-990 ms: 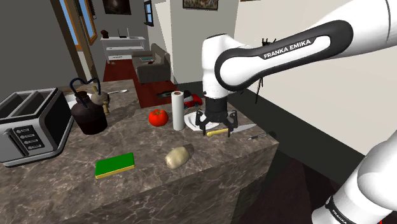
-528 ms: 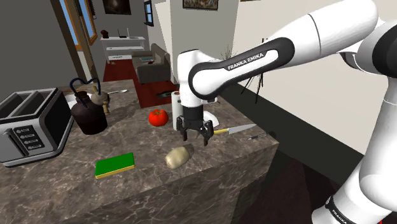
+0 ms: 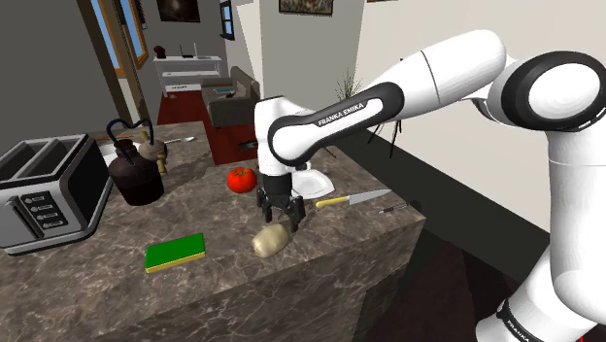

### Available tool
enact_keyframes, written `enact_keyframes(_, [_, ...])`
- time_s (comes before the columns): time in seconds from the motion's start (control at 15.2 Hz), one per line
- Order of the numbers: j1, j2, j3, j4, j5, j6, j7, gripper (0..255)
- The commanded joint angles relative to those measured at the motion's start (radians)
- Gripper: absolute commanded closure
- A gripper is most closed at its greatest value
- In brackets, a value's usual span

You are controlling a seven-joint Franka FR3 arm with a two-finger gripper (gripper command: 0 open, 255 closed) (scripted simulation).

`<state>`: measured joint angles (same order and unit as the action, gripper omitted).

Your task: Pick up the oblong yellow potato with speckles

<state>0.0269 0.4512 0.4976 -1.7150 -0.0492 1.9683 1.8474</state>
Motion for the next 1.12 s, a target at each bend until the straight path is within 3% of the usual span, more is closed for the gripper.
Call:
enact_keyframes(0.0, [0.004,0.013,-0.003,-0.006,-0.005,0.018,0.004,0])
enact_keyframes(0.26, [0.007,0.03,-0.007,-0.018,-0.012,0.046,0.005,0])
enact_keyframes(0.33, [0.008,0.031,-0.008,-0.015,-0.013,0.045,0.006,255])
enact_keyframes(1.06, [0.005,0.016,-0.004,-0.009,-0.007,0.025,0.004,255])
